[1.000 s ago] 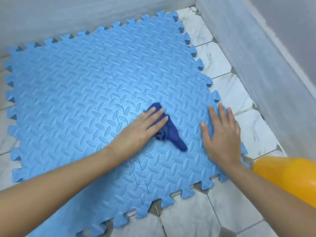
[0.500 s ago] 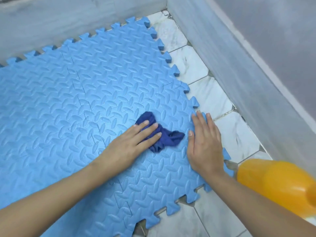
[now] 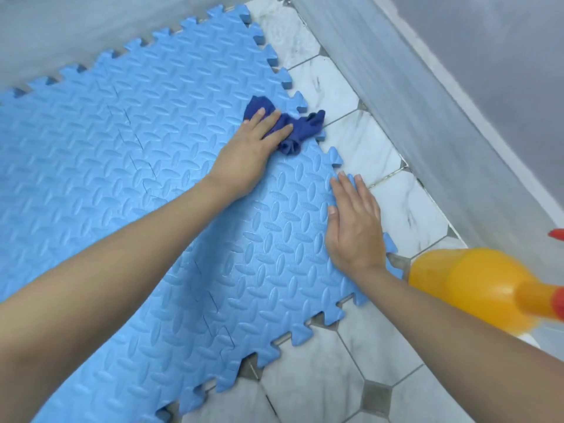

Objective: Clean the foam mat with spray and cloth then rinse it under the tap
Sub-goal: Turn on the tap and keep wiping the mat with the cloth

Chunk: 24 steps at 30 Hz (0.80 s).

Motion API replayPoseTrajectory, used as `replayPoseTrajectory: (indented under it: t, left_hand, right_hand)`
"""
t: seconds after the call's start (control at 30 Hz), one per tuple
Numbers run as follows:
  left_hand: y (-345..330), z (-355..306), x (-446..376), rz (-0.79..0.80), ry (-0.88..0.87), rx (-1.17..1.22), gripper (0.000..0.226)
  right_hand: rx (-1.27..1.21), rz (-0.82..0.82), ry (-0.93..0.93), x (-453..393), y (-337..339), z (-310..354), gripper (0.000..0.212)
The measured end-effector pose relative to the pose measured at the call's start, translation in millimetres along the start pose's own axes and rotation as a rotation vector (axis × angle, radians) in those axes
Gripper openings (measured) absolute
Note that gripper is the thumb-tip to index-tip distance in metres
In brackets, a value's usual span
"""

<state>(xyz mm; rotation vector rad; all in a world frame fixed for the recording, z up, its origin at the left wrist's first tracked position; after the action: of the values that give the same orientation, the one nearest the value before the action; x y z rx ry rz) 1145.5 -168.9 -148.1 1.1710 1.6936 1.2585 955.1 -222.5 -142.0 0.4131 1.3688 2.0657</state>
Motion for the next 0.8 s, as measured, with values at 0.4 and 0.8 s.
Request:
replayPoseTrajectory:
  t: [0.4,0.8]
  left_hand:
    - [-4,-35,207,0.114,0.163,0.032,0.052]
    - [-40,-187,177,0.109,-0.314,-0.077,0.063]
  right_hand:
    - [-0.162,0.354,-0.043,-28,4,-20,0.043]
    - [-0.173,0.498,-0.07,-37,4,-23,0.044]
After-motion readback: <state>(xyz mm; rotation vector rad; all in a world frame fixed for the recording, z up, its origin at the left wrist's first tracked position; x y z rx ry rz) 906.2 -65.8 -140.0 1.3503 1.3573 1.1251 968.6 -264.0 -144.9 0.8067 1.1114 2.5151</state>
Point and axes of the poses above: each hand's wrist, its own x-axis away from the middle knuckle, its own y-axis out of the back of the hand, z = x × y, the point moved 10 cm from there along -x, towards the middle knuckle, and after that the axes turned 4 degrees about -y, right-handed, at the moved point
